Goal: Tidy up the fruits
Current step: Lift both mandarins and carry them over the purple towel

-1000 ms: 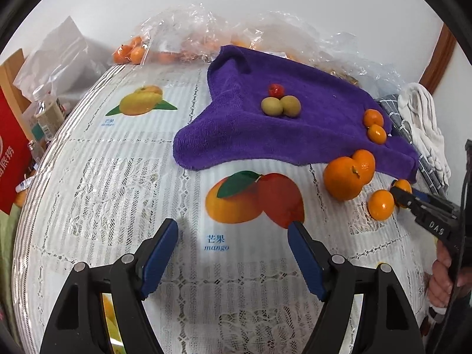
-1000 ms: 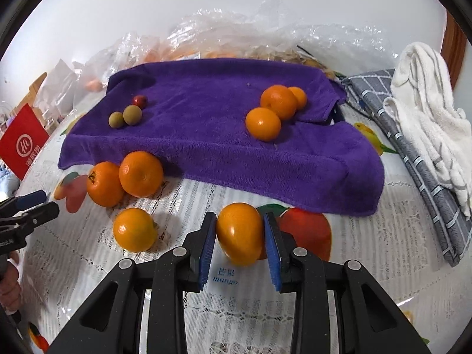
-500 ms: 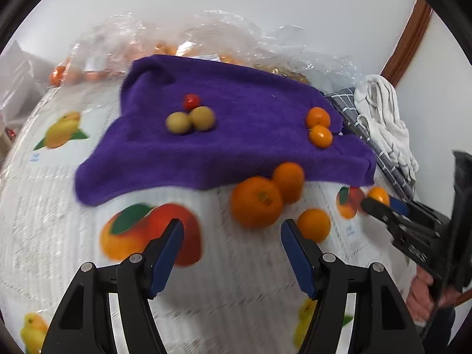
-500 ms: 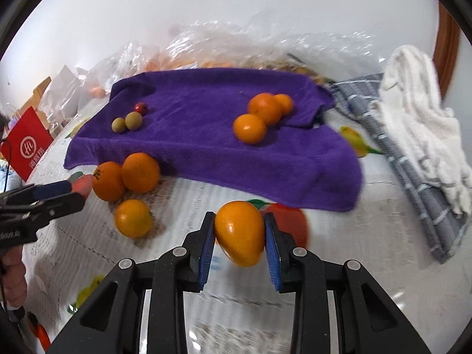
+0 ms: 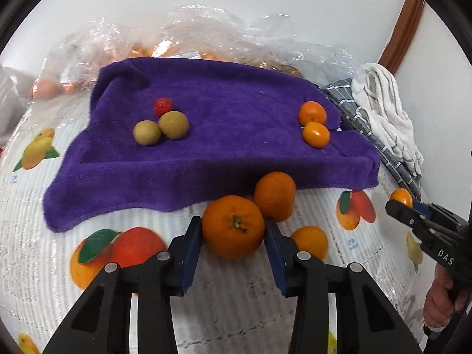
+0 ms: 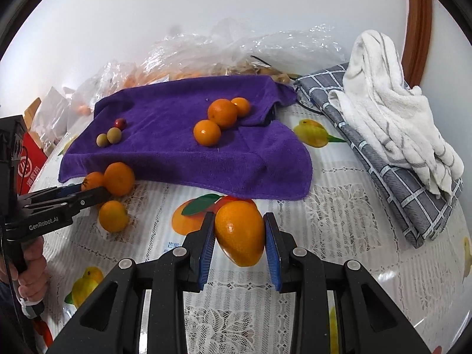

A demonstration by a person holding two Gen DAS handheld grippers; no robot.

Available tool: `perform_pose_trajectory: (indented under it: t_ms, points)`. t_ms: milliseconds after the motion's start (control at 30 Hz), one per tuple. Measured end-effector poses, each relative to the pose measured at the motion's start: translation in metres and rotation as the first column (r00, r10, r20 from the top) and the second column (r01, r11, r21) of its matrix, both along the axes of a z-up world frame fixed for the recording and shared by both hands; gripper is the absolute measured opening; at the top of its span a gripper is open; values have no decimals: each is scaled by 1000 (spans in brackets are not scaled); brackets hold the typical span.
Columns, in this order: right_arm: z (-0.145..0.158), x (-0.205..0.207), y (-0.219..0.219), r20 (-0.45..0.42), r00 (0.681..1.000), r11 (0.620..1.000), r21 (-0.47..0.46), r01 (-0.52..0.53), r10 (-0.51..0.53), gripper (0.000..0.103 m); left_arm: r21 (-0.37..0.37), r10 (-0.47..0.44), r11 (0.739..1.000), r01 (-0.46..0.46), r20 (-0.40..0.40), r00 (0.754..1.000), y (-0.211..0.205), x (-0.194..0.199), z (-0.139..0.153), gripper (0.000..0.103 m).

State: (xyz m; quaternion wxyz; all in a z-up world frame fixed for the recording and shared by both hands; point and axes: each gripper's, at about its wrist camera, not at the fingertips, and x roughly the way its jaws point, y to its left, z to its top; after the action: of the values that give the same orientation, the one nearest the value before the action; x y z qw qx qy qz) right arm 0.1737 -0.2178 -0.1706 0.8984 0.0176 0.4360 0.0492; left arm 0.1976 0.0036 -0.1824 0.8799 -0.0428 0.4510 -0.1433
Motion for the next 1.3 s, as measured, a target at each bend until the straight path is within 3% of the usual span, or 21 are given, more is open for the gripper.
perform_pose_trajectory:
  t_ms: [300, 533, 967, 1300]
  points:
    - [16, 1, 22, 25, 999, 999, 16, -39, 39, 32, -61, 87, 994, -86, 15, 996, 40, -20, 25, 40]
    - [31, -8, 35, 50, 997, 998, 18, -66, 65, 32, -64, 130, 990, -128, 43, 991, 56, -41, 49, 40]
    - [61, -35, 32, 100, 993, 998, 32, -59, 55, 32, -91, 196, 978, -187, 96, 976, 68, -77, 93, 40]
    - [75, -50, 30, 124, 990, 996, 46, -75, 69, 32, -72, 244, 969, -236, 154, 957, 68, -110, 123, 40]
